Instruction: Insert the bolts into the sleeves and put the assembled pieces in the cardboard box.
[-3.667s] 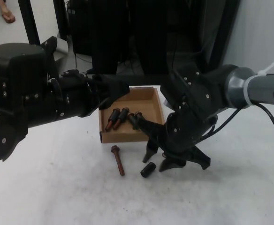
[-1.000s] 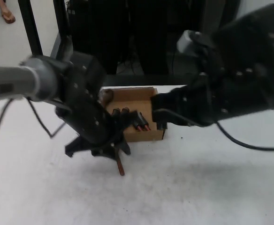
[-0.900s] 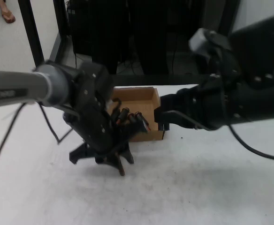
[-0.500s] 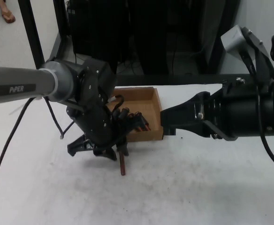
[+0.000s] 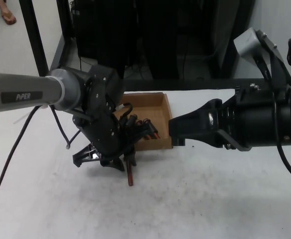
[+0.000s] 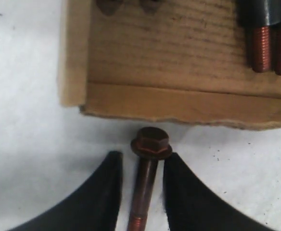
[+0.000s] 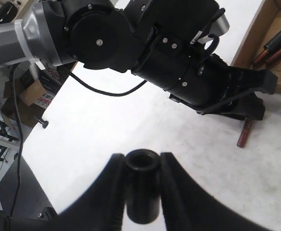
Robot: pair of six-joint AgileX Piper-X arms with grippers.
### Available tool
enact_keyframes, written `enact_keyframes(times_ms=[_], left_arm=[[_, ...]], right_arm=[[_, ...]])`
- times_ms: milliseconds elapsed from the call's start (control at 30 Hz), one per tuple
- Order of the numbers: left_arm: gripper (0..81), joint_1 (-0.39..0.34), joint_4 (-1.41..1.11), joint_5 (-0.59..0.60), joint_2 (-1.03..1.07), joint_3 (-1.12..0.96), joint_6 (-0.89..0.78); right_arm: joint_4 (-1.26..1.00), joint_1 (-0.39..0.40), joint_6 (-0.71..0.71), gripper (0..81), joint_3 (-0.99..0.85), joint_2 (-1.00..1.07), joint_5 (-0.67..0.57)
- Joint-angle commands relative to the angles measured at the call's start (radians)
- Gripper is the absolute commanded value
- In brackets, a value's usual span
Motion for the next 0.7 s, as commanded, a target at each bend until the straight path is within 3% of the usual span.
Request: enact_keyframes(times_ms=[0,133,333,667], left_arm=[[28.9,0.001,-0.027,-0.037,0.021,-0.005,-0.002],[27.8,-0.008,-0.043,-0.054,0.021,-0.005,0.0],[17.2,-0.023,-0.047,-0.066,0.037,-0.005,0.068],[17.1,-0.054,0.007,-0.038,0.107,-0.015,0.067]], right_arm=[[-0.013,-0.003,-0.003,0.3,-0.003,-0.011,-0.013],[-0.013,-0.003,-0.003,0.3,-0.003,-0.011,-0.013],[-0.013,-0.003,-0.003,0.3,-0.003,-0.026,-0.013],[-0.013,-0.003,-0.003,0.3,-0.003,-0.081,-0.013]])
